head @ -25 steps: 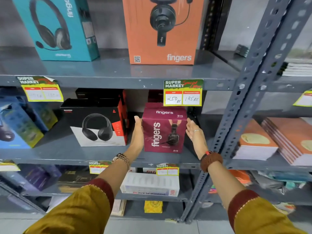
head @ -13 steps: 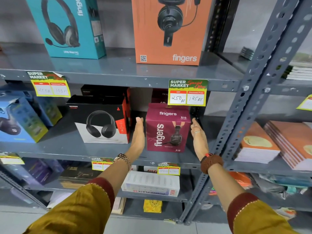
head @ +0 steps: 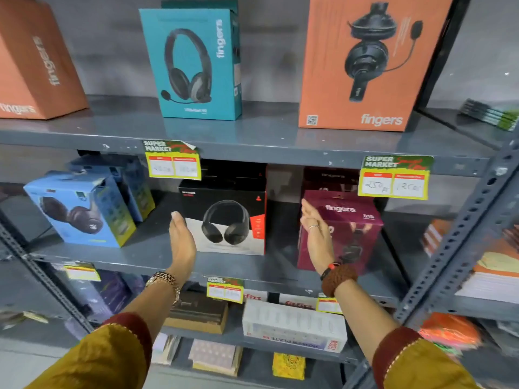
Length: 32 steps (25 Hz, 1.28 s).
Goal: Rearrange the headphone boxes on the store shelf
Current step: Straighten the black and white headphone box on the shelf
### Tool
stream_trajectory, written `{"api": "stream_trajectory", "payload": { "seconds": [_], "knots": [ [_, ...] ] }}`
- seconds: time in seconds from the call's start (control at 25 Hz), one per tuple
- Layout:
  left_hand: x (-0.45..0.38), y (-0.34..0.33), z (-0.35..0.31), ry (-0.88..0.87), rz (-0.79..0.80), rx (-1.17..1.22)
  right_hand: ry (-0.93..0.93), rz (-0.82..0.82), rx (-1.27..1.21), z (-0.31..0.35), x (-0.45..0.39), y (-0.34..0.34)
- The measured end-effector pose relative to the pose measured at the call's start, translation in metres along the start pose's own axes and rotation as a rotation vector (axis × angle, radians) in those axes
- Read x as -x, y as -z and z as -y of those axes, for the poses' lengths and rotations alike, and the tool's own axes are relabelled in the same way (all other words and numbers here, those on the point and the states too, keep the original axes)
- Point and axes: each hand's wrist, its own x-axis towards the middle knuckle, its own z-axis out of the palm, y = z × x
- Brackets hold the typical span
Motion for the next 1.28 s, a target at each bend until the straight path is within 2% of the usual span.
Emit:
{"api": "stream_trajectory", "payload": {
  "seconds": [0.08,0.12,0.16,0.2,0.28,0.36,0.4,0.44,0.48,0.52,0.56,0.6,0.64,0.68,0.72,0.76,0.84,0.88,0.92,0.96,1.0,1.04,1.08,1.16,1.28],
  "knots": [
    [-0.026,0.014,-0.003,0.015,0.097,-0.013,-0.094,0.073,-0.029,-0.005,-0.01,-0.028],
    [-0.038,0.02,-0.005,0.041,0.142,-0.012,-0.153,0.102,-0.004,-0.039,-0.026,-0.039],
    [-0.053,0.026,-0.008,0.073,0.19,-0.016,-0.202,0.135,0.13,-0.117,-0.07,-0.042],
    [-0.063,0.03,-0.008,0.11,0.244,-0.02,-0.384,0.168,0.18,-0.178,-0.105,-0.04],
    [-0.083,0.035,-0.007,0.167,0.366,-0.058,-0.495,0.134,0.165,-0.206,-0.135,-0.064],
    [-0.096,0.04,-0.007,0.176,0.469,-0.074,-0.599,0.126,0.237,-0.116,-0.079,-0.102],
    [-0.098,0.042,-0.006,0.159,0.51,-0.06,-0.619,0.108,0.438,-0.051,-0.041,-0.118],
    [-0.097,0.042,-0.006,0.14,0.548,-0.046,-0.503,0.203,0.633,-0.019,-0.019,-0.129],
    [-0.097,0.044,-0.006,0.129,0.585,-0.04,-0.441,0.397,0.961,0.023,0.009,-0.132],
    [-0.096,0.046,-0.007,0.124,0.609,-0.037,-0.446,0.415,1.083,0.003,0.002,-0.127],
    [-0.096,0.048,-0.006,0.123,0.617,-0.034,-0.608,0.263,0.964,0.005,0.0,-0.132],
    [-0.096,0.05,-0.006,0.126,0.615,-0.027,-0.614,0.166,0.669,-0.011,-0.005,-0.14],
    [-0.096,0.052,-0.005,0.131,0.606,-0.022,-0.618,0.063,0.533,-0.017,-0.013,-0.139],
    [-0.095,0.053,-0.007,0.138,0.6,-0.02,-0.619,-0.005,0.498,-0.031,-0.021,-0.136],
    [-0.093,0.054,-0.009,0.143,0.598,-0.021,-0.588,0.05,0.701,-0.035,-0.022,-0.134],
    [-0.089,0.055,-0.011,0.139,0.595,-0.023,-0.566,0.034,0.692,-0.038,-0.013,-0.122],
    [-0.082,0.054,-0.013,0.125,0.58,-0.047,-0.679,0.106,0.85,-0.057,-0.007,-0.113],
    [-0.081,0.054,-0.012,0.119,0.574,-0.062,-0.736,0.063,0.785,-0.049,0.006,-0.114],
    [-0.082,0.055,-0.009,0.117,0.565,-0.074,-0.671,-0.02,0.651,-0.044,0.014,-0.113],
    [-0.085,0.056,-0.004,0.12,0.555,-0.079,-0.69,0.028,0.667,-0.029,0.015,-0.118],
    [-0.089,0.059,0.001,0.134,0.537,-0.079,-0.68,0.003,0.64,-0.024,0.008,-0.126],
    [-0.092,0.063,0.006,0.156,0.504,-0.073,-0.637,-0.041,0.526,-0.02,0.008,-0.135],
    [-0.096,0.07,0.012,0.172,0.471,-0.059,-0.67,-0.058,0.381,-0.02,0.009,-0.143],
    [-0.103,0.087,0.025,0.199,0.404,-0.014,-0.553,-0.178,0.217,-0.035,0.002,-0.159],
    [-0.119,0.129,0.039,0.216,0.241,0.083,-0.512,-0.104,0.131,-0.056,0.001,-0.192]
  ]
}}
